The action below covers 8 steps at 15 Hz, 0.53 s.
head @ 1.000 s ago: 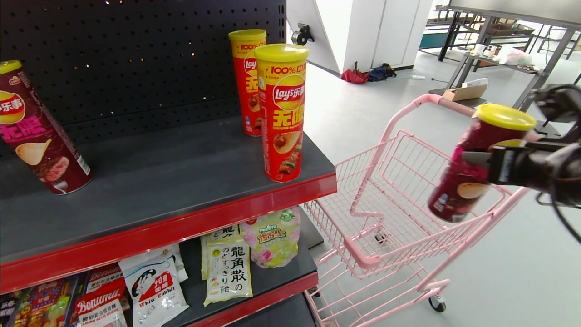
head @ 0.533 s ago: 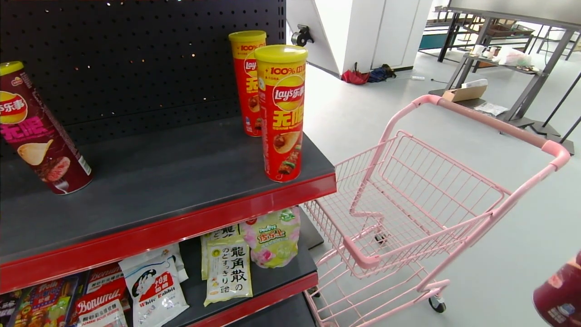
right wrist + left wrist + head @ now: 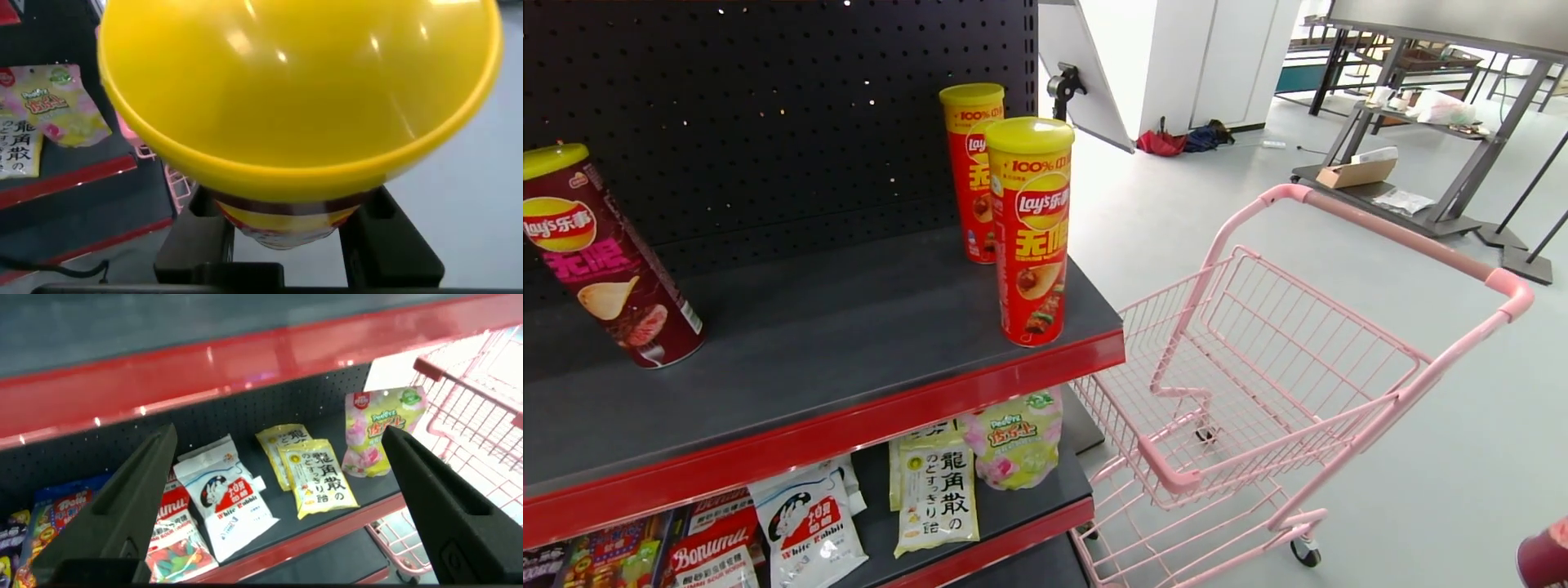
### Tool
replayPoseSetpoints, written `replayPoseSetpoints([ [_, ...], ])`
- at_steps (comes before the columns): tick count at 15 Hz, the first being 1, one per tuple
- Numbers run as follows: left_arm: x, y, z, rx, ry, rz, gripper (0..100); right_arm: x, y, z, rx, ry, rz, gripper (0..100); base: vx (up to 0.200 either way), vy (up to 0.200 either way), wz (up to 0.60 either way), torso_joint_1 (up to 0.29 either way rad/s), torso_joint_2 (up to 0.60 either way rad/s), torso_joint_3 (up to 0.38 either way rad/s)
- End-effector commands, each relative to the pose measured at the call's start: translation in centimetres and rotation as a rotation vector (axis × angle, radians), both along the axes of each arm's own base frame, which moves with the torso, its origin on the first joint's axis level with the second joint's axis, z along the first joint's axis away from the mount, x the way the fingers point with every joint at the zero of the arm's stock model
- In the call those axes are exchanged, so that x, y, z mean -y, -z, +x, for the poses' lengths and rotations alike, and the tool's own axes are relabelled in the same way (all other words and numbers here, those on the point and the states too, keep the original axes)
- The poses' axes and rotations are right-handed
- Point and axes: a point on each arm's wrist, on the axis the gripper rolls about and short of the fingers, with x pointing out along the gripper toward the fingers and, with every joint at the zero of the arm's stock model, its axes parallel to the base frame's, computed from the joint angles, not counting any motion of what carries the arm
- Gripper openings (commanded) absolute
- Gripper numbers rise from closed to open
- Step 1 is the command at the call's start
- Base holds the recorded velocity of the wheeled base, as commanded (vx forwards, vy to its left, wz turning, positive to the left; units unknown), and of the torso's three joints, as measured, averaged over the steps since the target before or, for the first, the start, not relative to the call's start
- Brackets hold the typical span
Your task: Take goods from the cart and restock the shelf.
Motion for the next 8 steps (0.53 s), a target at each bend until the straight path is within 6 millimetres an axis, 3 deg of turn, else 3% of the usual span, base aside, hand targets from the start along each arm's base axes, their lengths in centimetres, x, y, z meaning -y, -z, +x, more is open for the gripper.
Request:
replayPoseSetpoints([
  [1,0.00,0.00,0.00,-0.001,-0.001,0.000,100,-0.01,0.00,0.07,-0.004,-0.002,-0.005,0,0.000,0.000,0.00,0.217,-0.57,-0.359],
  [8,0.00,0.00,0.00,-0.001,-0.001,0.000,100,-0.04,0.19,0.39,-0.025,-0.007,-0.029,0,0.000,0.000,0.00,0.196,-0.48,-0.291],
])
